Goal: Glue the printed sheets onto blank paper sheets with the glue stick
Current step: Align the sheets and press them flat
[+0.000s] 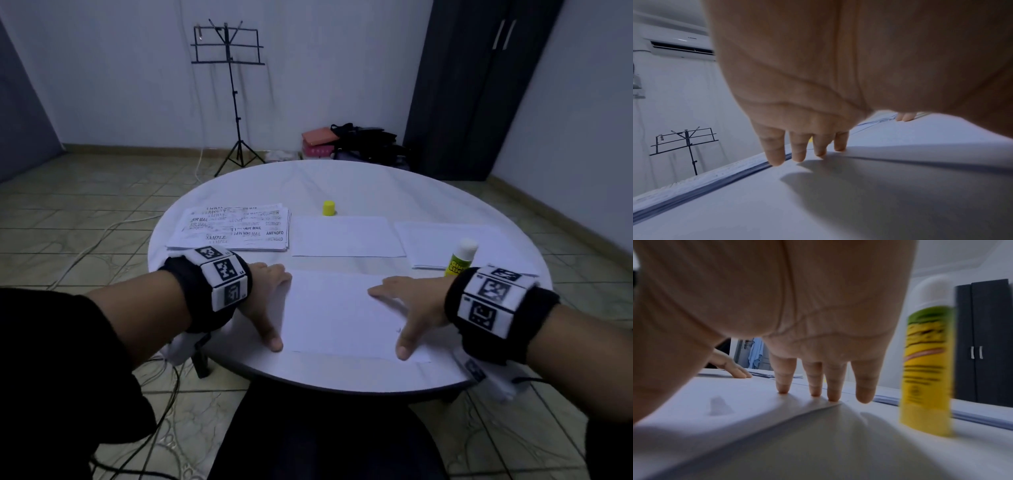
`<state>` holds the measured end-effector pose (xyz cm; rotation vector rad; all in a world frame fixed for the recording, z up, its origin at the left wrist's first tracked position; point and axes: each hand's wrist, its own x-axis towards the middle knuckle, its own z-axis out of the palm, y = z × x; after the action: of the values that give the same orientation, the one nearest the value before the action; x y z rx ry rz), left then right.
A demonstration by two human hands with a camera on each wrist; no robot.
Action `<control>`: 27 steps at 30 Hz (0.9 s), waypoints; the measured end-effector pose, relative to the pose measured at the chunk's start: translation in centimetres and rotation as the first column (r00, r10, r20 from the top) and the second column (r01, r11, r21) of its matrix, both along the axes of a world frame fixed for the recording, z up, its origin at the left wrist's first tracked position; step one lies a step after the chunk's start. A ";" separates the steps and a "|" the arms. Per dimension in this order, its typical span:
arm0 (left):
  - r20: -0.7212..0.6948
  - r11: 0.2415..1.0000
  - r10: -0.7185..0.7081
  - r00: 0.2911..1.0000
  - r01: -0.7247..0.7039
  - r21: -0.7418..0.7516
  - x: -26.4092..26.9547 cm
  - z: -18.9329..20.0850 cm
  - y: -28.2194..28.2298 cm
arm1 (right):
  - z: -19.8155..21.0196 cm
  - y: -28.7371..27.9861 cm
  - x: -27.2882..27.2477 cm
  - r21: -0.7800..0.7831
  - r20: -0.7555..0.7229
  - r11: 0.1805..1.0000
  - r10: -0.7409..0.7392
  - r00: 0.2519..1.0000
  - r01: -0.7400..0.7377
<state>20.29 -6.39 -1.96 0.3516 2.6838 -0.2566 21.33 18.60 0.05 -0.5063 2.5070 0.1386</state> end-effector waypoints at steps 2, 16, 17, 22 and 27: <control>-0.006 1.000 -0.013 1.000 0.013 0.004 0.1 0.0 0.0 | 0.0 0.8 0.4 0.018 -0.007 1.000 -0.019 1.000 0.019; 0.078 0.986 0.163 0.984 -0.165 0.025 -0.1 0.5 0.5 | 0.3 -1.0 -0.2 0.227 -0.005 0.972 -0.057 0.998 0.057; 0.080 0.983 0.172 0.982 -0.176 0.054 -0.3 0.6 0.6 | 0.3 -1.1 -0.2 0.234 -0.001 0.970 -0.063 0.998 0.061; 0.102 0.919 0.236 0.966 -0.256 0.298 -0.7 1.2 0.8 | 0.5 -0.9 0.1 0.214 0.021 0.974 -0.086 0.996 0.080; 0.179 0.618 0.412 0.893 -0.418 0.666 0.3 1.2 0.6 | 0.1 0.1 1.0 0.113 -0.033 0.987 -0.108 0.994 0.111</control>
<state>20.55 -5.82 -0.76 -0.0876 2.6482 0.9223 22.36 18.70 0.14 -0.3206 2.5283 0.2472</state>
